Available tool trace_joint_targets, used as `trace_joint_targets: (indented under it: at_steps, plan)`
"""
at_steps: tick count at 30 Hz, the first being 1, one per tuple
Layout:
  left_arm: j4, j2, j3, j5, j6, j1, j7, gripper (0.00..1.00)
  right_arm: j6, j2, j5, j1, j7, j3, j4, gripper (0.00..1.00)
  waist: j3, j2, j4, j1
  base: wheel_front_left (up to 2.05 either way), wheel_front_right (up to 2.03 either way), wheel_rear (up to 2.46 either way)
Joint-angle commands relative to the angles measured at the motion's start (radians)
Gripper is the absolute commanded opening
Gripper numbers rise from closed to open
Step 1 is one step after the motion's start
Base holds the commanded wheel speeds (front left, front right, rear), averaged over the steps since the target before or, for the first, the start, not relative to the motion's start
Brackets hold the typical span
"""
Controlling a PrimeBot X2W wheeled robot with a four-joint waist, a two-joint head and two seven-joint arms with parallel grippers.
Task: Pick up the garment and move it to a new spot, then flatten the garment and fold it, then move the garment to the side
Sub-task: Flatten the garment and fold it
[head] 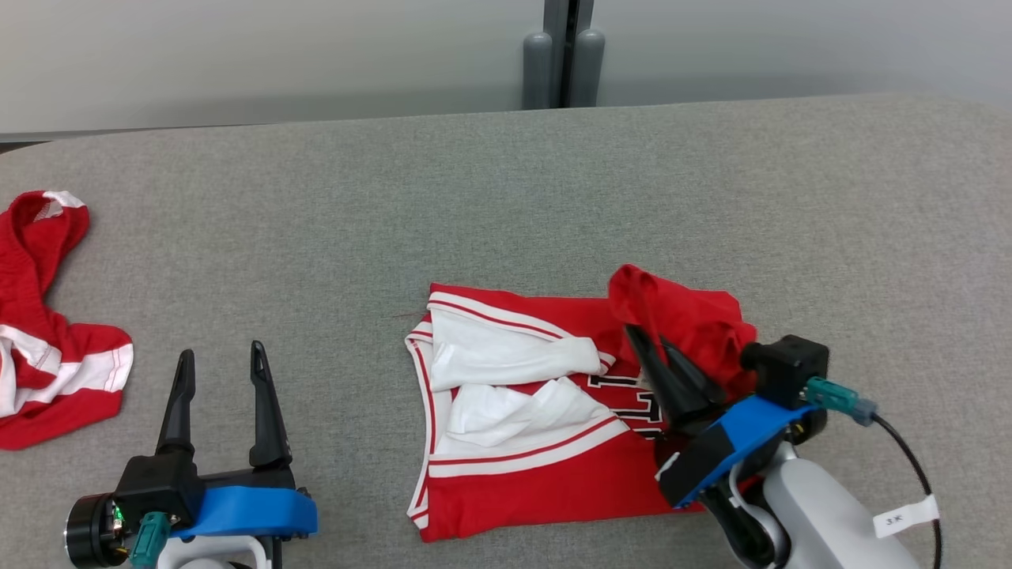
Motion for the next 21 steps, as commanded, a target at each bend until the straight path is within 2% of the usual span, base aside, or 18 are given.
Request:
trace_joint_targets:
  at_steps: [1, 13, 21]
  plan:
    - [0.003, 0.0, -0.003, -0.006, -0.002, -0.014, -0.004, 1.0, 0.0, 0.012, -0.003, -0.016, 0.0, 0.015, -0.001, 0.0, 0.003, -0.0001, 0.006, 0.0, 0.0, 0.0, 0.0]
    - [0.018, -0.001, -0.027, -0.018, 0.004, -0.042, -0.004, 1.0, 0.0, 0.1, 0.003, -0.106, -0.015, 0.137, 0.039, 0.0, 0.024, -0.0001, 0.042, 0.0, 0.0, 0.0, 0.0]
    - [0.032, -0.001, -0.049, -0.031, 0.004, -0.071, -0.004, 1.0, 0.0, 0.128, 0.009, -0.17, -0.031, 0.189, 0.097, 0.0, 0.045, -0.0001, 0.074, 0.0, 0.0, 0.0, 0.0]
